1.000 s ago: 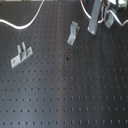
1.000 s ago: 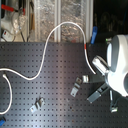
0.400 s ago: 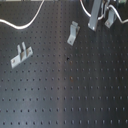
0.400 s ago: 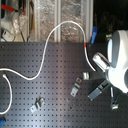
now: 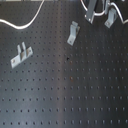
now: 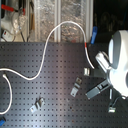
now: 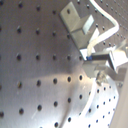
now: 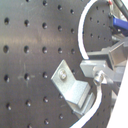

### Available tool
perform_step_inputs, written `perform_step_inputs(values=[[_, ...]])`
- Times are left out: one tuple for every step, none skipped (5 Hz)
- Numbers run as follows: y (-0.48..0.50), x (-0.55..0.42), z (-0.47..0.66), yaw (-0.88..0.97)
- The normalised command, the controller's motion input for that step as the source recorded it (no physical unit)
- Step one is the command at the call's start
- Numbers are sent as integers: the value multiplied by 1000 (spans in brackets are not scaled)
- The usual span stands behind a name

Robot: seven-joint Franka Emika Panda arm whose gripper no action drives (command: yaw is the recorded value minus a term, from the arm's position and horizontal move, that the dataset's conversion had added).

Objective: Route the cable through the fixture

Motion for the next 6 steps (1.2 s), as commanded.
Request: perform_step_inputs(values=[[-4, -53, -526, 969], [22, -40, -581, 960], [57, -17, -582, 957], [80, -20, -552, 942], [92, -15, -535, 931], [77, -4, -566, 937]])
